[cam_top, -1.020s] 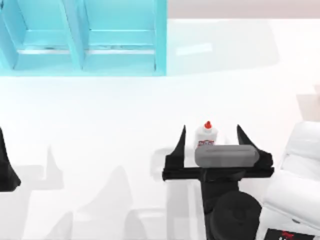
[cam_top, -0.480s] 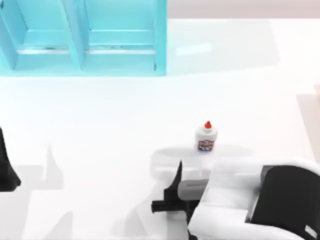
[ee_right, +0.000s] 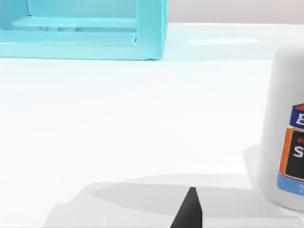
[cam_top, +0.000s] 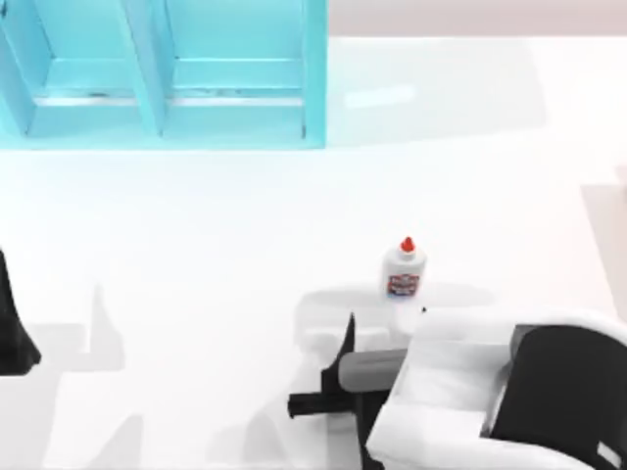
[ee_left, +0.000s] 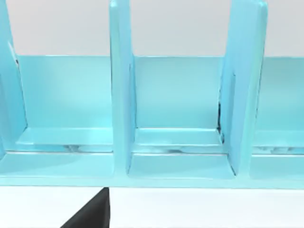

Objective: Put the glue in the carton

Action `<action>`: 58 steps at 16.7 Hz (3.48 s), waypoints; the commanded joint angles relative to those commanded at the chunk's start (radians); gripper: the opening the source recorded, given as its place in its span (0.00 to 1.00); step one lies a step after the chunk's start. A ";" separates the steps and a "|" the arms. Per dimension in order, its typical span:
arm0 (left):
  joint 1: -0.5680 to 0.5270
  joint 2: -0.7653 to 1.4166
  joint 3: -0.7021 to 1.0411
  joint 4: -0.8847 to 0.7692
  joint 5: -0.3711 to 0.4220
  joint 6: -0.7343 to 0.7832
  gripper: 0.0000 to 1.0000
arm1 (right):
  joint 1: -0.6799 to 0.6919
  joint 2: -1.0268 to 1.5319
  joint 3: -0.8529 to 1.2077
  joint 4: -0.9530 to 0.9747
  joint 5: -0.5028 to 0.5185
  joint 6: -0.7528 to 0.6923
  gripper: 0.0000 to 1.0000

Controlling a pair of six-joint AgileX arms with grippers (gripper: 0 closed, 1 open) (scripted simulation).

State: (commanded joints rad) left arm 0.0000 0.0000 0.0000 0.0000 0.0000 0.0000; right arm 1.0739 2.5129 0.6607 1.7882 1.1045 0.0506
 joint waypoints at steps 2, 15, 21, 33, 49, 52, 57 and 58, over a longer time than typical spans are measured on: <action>0.000 0.000 0.000 0.000 0.000 0.000 1.00 | -0.025 -0.005 0.018 0.001 -0.015 -0.025 1.00; 0.000 0.000 0.000 0.000 0.000 0.000 1.00 | -0.193 0.024 0.112 -0.040 -0.184 -0.051 1.00; 0.000 0.000 0.000 0.000 0.000 0.000 1.00 | -0.197 0.025 0.114 -0.041 -0.188 -0.051 0.92; 0.000 0.000 0.000 0.000 0.000 0.000 1.00 | -0.197 0.025 0.114 -0.041 -0.188 -0.051 0.02; 0.000 0.000 0.000 0.000 0.000 0.000 1.00 | -0.196 -0.087 0.090 -0.129 -0.192 -0.047 0.00; 0.000 0.000 0.000 0.000 0.000 0.000 1.00 | -0.196 -0.145 0.076 -0.178 -0.192 -0.048 0.00; 0.000 0.000 0.000 0.000 0.000 0.000 1.00 | -0.195 -0.244 0.056 -0.255 -0.194 -0.045 0.00; 0.000 0.000 0.000 0.000 0.000 0.000 1.00 | -0.195 -0.263 0.051 -0.272 -0.194 -0.045 0.00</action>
State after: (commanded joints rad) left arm 0.0000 0.0000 0.0000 0.0000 0.0000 0.0000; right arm 0.8793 2.2500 0.7121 1.5166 0.9107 0.0051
